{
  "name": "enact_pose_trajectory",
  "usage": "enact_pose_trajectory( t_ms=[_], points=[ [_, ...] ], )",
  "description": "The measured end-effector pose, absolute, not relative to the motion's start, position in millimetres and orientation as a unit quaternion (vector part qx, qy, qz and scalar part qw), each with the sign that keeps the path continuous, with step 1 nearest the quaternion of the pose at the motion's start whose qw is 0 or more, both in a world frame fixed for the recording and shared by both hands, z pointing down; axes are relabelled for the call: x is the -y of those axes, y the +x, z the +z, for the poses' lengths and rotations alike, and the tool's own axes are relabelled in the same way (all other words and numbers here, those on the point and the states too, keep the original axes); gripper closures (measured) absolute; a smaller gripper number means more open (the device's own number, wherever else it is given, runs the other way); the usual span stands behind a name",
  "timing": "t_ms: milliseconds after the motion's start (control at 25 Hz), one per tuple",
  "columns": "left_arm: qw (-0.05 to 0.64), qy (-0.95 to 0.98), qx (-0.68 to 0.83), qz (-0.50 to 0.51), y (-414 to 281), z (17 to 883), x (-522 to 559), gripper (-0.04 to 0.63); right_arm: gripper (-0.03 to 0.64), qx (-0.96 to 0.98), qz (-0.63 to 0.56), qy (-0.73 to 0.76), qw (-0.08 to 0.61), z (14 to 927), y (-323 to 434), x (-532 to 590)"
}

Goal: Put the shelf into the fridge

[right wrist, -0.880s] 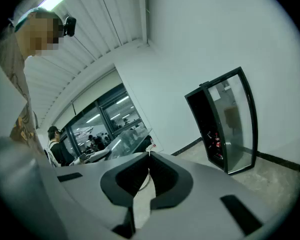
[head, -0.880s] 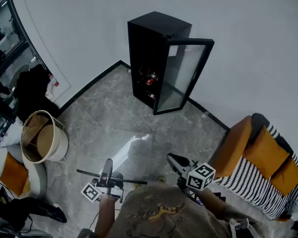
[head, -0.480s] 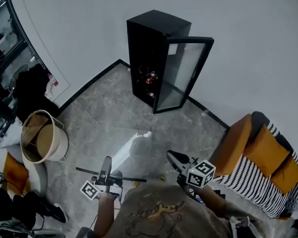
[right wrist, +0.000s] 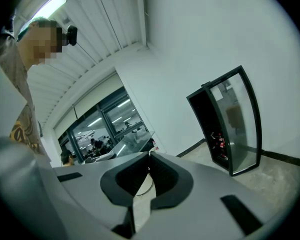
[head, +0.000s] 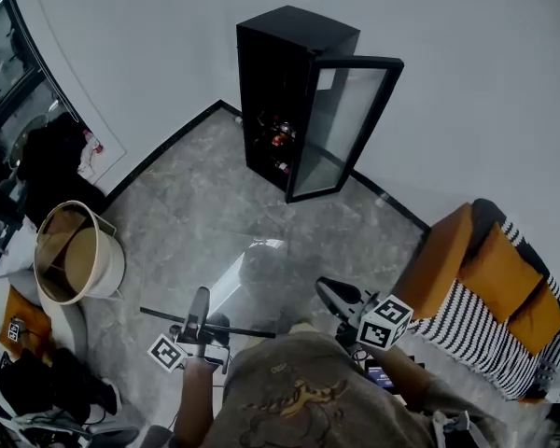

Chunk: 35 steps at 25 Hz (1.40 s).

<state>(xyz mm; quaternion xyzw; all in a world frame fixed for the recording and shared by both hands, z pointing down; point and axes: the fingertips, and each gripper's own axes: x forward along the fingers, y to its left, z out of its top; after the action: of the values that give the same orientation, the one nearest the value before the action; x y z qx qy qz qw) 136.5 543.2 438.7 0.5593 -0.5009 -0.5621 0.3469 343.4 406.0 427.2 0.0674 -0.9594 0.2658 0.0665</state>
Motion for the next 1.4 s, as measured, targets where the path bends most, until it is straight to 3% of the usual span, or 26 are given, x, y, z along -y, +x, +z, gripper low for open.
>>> enact_pose_trajectory(
  t_ms=[1400],
  points=[
    [0.385,0.565,0.461,-0.566,85,463,-479,0.581,0.593,0.956,0.277,0.090,0.043,441,266,-359]
  ],
)
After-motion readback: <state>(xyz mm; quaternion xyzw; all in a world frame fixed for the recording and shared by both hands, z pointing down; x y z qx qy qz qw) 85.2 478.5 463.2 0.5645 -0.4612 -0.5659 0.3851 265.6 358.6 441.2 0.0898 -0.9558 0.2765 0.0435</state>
